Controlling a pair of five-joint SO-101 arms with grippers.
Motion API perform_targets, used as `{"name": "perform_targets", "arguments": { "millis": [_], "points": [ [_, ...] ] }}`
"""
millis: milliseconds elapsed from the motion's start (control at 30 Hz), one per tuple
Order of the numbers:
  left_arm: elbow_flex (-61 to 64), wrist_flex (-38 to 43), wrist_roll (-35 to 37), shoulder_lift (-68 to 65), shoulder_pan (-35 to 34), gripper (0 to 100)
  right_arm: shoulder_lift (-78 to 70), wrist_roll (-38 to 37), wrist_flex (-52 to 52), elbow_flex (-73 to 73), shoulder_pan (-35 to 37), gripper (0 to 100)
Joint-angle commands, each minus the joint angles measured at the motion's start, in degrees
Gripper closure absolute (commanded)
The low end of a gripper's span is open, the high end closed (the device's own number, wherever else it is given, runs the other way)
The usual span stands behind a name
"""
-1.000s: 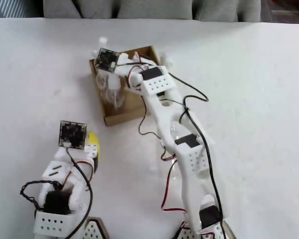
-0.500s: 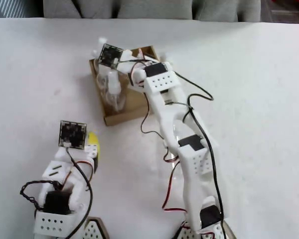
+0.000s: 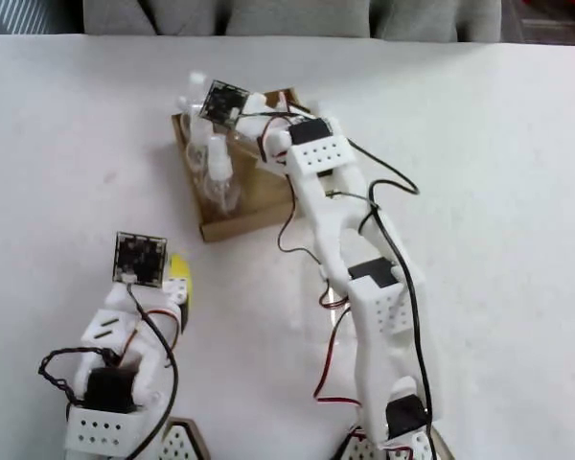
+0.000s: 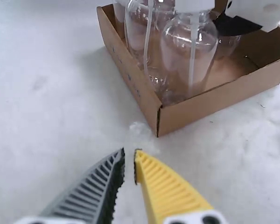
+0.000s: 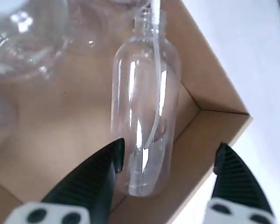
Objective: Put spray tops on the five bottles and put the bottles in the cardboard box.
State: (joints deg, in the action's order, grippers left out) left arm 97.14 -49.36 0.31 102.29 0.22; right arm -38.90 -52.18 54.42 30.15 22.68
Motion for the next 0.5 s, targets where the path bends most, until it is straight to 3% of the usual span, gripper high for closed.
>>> {"name": "perform_targets", "arguments": {
  "millis": [0, 467],
  "points": [
    [0.0, -0.2, -0.4, -0.6, 0.0, 94, 3.6, 0.4, -1.5, 1.1, -1.1, 73.1],
    [0.0, -0.2, -0.4, -0.6, -0.2, 94, -2.9, 0.4, -2.1, 3.9, -0.7, 73.1]
  ]
}}
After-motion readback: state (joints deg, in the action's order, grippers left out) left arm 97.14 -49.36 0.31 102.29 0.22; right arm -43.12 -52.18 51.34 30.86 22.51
